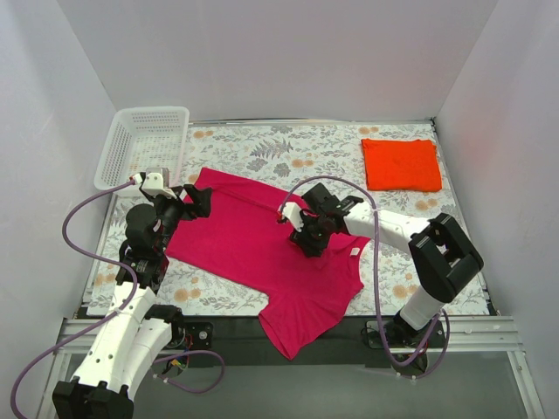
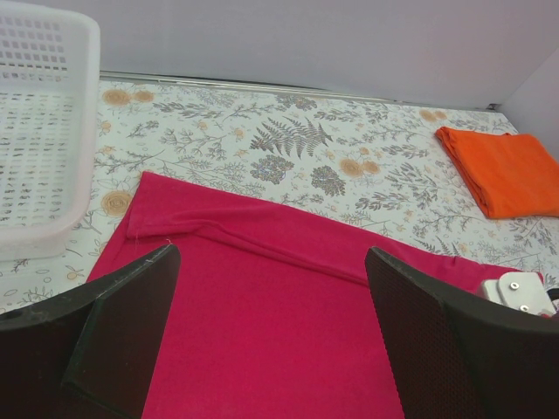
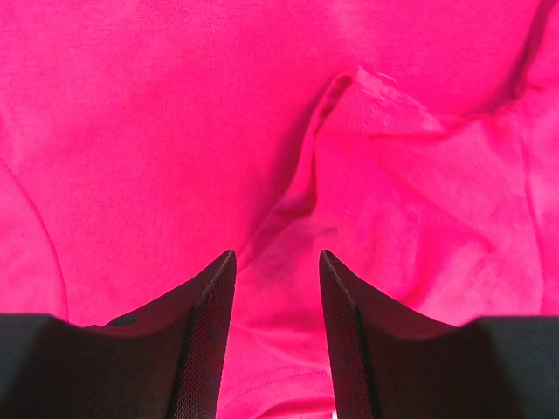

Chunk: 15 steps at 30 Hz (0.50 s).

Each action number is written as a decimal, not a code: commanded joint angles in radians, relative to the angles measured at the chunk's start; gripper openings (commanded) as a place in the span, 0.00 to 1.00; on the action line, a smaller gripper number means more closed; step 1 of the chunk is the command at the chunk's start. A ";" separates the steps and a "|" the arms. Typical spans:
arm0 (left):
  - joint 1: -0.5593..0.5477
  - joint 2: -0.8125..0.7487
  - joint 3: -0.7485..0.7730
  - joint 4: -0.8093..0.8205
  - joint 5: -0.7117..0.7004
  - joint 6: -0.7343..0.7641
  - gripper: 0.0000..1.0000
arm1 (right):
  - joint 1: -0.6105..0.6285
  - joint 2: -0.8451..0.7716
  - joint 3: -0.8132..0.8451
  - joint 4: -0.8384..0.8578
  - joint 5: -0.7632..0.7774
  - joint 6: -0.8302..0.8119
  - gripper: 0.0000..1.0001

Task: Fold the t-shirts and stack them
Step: Fold the tshirt

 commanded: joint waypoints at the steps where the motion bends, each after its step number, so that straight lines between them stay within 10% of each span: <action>1: -0.001 -0.008 -0.011 0.002 0.003 0.002 0.81 | 0.032 0.042 0.037 0.028 0.062 0.029 0.42; 15: -0.001 -0.013 -0.011 0.001 0.003 0.002 0.81 | 0.052 0.048 0.013 0.051 0.139 0.041 0.11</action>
